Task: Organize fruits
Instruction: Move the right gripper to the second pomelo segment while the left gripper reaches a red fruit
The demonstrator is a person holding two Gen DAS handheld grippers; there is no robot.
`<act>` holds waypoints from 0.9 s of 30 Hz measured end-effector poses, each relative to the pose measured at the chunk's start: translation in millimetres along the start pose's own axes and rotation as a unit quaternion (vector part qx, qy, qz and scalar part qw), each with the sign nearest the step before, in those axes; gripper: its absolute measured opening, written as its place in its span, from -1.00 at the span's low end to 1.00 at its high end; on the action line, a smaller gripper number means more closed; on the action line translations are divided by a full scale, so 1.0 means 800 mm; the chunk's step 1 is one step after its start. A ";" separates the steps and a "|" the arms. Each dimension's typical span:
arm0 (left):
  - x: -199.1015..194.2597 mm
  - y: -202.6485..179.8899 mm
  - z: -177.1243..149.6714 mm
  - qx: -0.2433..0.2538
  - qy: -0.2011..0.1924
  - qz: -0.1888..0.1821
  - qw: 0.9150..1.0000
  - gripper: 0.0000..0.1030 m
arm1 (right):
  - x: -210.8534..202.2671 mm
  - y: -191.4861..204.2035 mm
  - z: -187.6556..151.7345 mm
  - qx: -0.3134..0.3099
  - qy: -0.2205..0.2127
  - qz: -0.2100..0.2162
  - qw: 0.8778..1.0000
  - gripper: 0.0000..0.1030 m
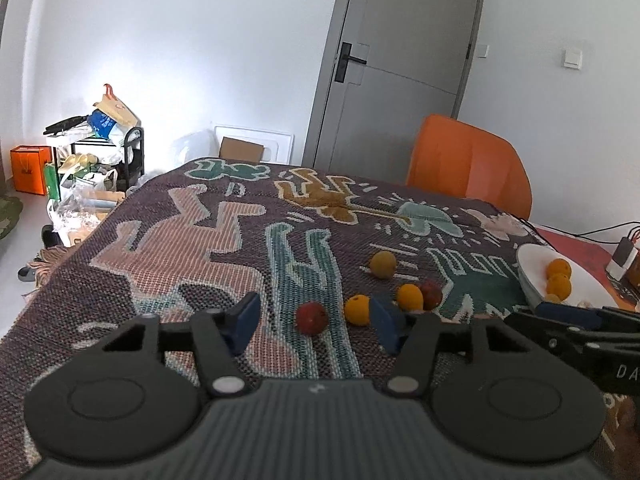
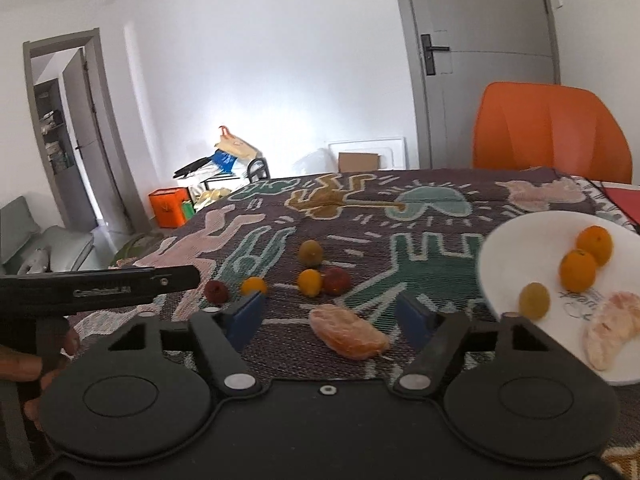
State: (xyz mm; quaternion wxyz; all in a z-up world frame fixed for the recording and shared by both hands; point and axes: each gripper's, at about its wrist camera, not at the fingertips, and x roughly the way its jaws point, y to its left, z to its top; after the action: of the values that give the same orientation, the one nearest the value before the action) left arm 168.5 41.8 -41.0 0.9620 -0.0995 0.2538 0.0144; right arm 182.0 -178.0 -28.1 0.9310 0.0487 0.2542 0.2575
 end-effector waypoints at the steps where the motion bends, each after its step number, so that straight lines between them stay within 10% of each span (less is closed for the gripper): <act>1: 0.002 0.000 0.000 0.000 0.001 0.000 1.000 0.08 | 0.002 0.000 0.001 0.000 0.002 0.000 1.000 0.24; 27: 0.051 0.010 -0.004 -0.024 0.037 0.002 0.999 -0.60 | 0.050 0.002 0.009 -0.001 0.042 0.014 0.999 -0.13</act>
State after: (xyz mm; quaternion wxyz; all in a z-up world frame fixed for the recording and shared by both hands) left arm 201.5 47.8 -65.4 0.9494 -0.1224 0.2885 0.0186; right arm 214.8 -156.3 -39.2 0.9158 0.0402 0.2918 0.2730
